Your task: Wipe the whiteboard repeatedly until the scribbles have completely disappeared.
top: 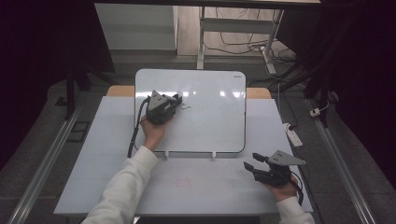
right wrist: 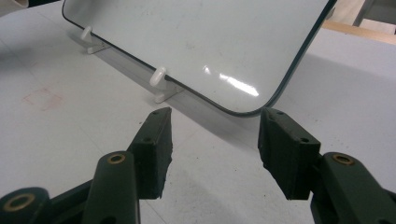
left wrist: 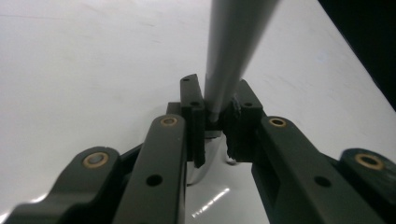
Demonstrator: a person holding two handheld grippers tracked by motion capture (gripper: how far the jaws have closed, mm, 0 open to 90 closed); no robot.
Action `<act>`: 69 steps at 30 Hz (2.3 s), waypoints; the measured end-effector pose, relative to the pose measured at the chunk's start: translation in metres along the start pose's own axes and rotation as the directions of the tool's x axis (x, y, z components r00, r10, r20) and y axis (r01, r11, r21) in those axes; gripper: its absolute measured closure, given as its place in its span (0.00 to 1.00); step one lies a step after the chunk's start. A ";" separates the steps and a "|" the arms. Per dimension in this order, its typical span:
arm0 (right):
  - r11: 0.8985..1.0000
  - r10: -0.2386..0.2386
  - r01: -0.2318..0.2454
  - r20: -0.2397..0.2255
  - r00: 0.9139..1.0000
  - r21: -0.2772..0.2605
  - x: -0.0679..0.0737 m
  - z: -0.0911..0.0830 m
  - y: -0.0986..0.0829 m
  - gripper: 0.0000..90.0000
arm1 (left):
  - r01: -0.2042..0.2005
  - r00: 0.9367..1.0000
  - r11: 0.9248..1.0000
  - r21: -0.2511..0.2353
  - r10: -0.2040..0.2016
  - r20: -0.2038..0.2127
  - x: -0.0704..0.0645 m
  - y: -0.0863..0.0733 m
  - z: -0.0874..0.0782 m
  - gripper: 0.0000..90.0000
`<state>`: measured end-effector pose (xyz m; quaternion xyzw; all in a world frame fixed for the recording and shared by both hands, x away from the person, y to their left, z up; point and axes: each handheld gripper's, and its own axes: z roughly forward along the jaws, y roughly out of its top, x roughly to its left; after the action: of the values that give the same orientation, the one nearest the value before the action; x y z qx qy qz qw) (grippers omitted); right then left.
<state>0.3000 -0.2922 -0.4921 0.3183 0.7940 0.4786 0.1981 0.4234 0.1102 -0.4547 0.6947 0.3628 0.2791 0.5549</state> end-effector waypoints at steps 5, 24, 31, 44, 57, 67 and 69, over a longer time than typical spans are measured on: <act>1.000 0.003 -0.003 0.008 1.000 -0.002 0.000 -0.001 0.000 0.50 | -0.104 0.993 0.994 0.037 0.102 0.052 -0.034 -0.005 0.014 0.86; 1.000 0.004 -0.004 0.002 1.000 0.000 -0.001 0.000 -0.001 0.50 | -0.008 1.000 1.000 0.001 0.008 -0.015 0.002 -0.005 -0.008 0.87; 1.000 -0.002 0.002 -0.003 1.000 0.000 0.001 0.001 0.000 0.50 | 0.064 0.995 0.997 -0.032 -0.067 -0.077 0.035 -0.009 -0.032 0.87; 1.000 -0.004 0.005 -0.004 1.000 0.001 0.001 0.001 0.000 0.49 | -0.036 0.999 0.999 0.007 0.036 0.011 -0.012 -0.015 -0.006 0.87; 1.000 -0.007 0.007 -0.007 1.000 0.001 0.003 0.002 0.001 0.49 | 0.020 0.999 0.999 -0.033 -0.021 -0.034 -0.001 -0.016 -0.013 0.87; 1.000 -0.001 0.001 -0.005 1.000 0.000 0.000 0.001 0.000 0.49 | 0.012 0.999 1.000 -0.029 -0.013 -0.033 0.001 -0.017 -0.014 0.87; 1.000 -0.003 0.003 -0.006 1.000 -0.001 0.001 0.001 0.000 0.49 | 0.041 0.998 0.998 -0.040 -0.043 -0.045 0.008 -0.016 -0.019 0.87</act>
<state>0.3001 -0.2911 -0.4923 0.3158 0.7948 0.4795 0.1964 0.4099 0.1294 -0.4664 0.6694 0.3844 0.2901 0.5656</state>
